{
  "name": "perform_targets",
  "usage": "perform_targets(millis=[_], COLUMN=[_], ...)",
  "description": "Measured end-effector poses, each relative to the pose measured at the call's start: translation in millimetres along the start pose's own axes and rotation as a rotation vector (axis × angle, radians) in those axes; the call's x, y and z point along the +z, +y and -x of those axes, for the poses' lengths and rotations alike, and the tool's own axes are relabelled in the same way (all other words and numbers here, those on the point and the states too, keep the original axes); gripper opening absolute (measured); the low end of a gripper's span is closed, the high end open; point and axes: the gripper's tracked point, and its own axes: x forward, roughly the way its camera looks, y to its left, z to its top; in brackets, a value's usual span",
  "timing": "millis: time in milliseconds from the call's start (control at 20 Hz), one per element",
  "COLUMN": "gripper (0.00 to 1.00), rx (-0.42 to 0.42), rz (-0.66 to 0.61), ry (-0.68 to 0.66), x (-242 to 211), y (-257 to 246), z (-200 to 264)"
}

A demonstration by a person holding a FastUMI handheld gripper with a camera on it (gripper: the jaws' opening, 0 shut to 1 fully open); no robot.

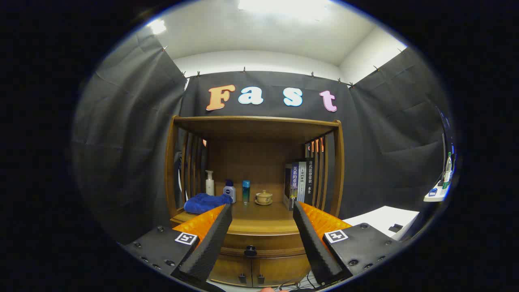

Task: Pull open the drawer, take out the items inside it, and place them on the countertop above the cabinet.

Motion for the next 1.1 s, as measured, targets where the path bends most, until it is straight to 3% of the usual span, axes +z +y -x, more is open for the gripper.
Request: perform_targets(millis=[1100], gripper=[0.98], rx=[-0.022], rz=[-0.034], ry=[-0.016], x=[2.9], y=[-2.1], z=[4.8])
